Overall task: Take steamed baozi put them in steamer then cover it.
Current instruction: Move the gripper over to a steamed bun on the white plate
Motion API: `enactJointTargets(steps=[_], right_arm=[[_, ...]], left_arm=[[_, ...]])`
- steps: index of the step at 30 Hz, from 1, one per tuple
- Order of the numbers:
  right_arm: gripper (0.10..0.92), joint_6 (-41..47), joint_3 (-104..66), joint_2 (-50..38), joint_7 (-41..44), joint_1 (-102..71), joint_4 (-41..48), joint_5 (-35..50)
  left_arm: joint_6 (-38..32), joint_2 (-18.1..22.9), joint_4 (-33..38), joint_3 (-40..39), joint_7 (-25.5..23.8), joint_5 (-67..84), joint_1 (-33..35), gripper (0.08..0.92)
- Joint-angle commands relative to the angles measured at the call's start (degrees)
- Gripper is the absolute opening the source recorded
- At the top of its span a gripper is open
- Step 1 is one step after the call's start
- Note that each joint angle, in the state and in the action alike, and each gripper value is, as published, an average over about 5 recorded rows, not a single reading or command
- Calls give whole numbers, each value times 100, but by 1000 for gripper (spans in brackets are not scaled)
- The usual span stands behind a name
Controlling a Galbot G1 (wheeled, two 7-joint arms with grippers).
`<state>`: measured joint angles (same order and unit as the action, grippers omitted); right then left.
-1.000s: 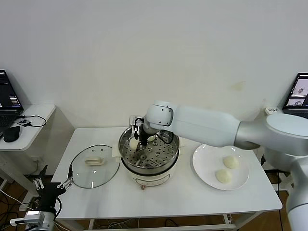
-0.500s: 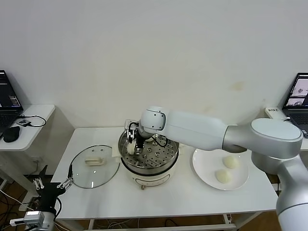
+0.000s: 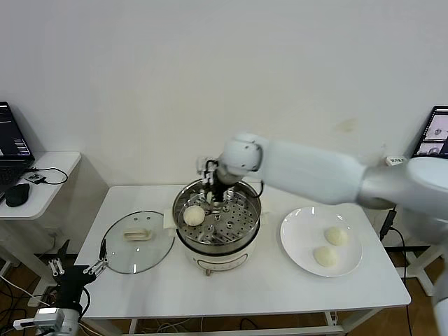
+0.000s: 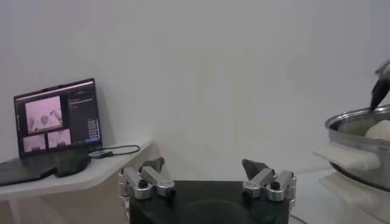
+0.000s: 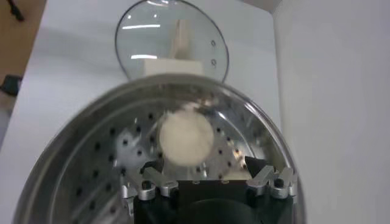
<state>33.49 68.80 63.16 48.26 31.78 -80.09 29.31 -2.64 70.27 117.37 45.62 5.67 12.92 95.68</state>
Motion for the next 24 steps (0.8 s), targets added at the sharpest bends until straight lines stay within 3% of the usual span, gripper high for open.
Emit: enactJointTargets(steps=[1, 11, 24], right_arm=[[823, -831, 258, -2169, 1271, 925, -1355, -434], [823, -1659, 149, -3887, 1820, 49, -1676, -2232], [823, -1841, -1626, -4207, 1666, -2688, -1344, -3360]], left_arm=[[-1, 11, -22, 3, 1, 6, 16, 823], [3, 1, -87, -85, 2, -17, 0, 823], [10, 21, -146, -33, 42, -31, -4, 823]])
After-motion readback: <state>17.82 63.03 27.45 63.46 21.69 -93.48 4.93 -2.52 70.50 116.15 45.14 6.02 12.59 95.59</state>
